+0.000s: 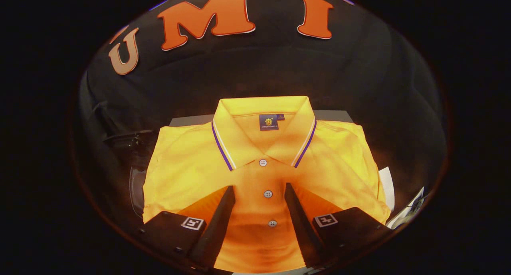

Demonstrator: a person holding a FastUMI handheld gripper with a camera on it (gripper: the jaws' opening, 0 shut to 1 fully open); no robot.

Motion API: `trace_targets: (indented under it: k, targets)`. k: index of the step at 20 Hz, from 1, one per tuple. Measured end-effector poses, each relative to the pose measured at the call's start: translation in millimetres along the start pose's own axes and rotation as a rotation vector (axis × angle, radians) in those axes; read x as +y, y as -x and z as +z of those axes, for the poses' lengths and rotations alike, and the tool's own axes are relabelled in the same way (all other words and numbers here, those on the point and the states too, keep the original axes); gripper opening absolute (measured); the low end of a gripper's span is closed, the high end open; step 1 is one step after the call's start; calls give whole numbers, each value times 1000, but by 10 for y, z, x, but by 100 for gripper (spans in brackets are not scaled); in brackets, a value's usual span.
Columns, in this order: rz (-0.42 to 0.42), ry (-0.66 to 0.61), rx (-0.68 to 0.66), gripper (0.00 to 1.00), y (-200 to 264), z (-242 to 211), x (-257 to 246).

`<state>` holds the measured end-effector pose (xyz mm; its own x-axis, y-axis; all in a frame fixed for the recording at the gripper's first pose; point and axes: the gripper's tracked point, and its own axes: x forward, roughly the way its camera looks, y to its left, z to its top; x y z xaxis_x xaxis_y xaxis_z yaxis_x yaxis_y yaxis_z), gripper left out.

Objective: Put the clothes into the washing machine and then close the washing machine lid.

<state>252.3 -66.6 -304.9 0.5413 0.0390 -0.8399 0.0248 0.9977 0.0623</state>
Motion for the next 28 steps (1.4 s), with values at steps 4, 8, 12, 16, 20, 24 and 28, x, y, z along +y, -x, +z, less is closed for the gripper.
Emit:
trace_targets:
  k: [4, 8, 12, 16, 20, 24, 28]
  targets:
    - [12, 6, 20, 83, -13, 4, 25]
    - [18, -1, 25, 56, -5, 20, 22]
    - [17, -38, 4, 21, -15, 48, 26]
    - [-9, -57, 8, 13, -17, 44, 37]
    - [-1, -66, -51, 9, -14, 54, 35]
    - [13, -80, -104, 9, -3, 67, 34]
    - [33, -98, -158, 8, -8, 68, 37]
